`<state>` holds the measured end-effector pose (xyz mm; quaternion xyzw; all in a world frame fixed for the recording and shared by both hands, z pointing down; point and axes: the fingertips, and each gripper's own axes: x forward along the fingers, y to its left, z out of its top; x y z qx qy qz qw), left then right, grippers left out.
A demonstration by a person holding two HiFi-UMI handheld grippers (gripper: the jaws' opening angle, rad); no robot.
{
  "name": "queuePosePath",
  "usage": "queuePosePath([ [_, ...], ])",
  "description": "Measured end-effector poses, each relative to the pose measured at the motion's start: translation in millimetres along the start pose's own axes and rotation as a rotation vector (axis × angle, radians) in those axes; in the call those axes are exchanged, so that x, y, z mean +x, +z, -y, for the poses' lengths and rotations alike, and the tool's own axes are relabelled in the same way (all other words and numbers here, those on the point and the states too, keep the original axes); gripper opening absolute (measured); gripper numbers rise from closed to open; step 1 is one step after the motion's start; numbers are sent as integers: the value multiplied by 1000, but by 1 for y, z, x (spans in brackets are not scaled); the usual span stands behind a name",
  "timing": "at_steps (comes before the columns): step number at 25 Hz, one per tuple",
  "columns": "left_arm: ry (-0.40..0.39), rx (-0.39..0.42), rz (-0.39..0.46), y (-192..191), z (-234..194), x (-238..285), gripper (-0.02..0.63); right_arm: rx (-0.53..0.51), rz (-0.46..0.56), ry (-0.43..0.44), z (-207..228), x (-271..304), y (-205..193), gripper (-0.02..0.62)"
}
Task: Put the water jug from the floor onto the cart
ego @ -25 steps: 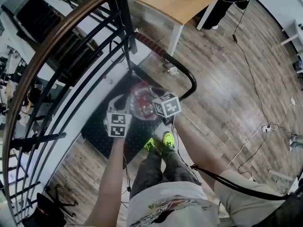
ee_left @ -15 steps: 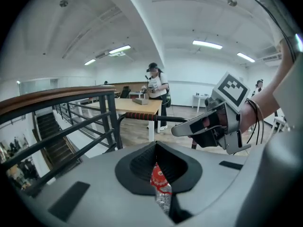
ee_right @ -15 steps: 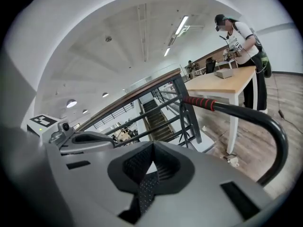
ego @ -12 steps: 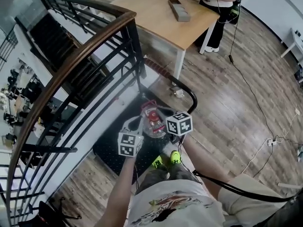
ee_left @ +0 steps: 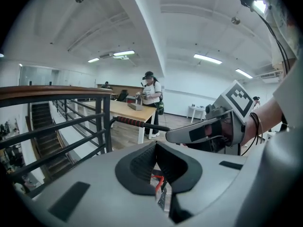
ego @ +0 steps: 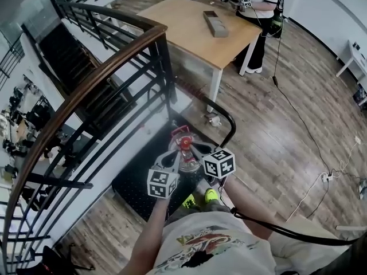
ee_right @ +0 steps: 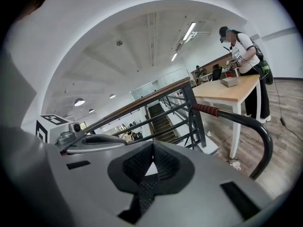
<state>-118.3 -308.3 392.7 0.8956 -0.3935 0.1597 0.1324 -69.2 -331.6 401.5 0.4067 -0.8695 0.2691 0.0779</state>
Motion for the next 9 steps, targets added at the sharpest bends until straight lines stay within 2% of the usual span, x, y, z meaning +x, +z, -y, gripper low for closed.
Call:
queuePosePath([
  [4,-10,5,1,-2,11,-2,11,-8,9,2,-2,-6,-2,20],
  [9,-8,-11,14,-2,0,-15,11,-27,16,5,-16,2,5,20],
])
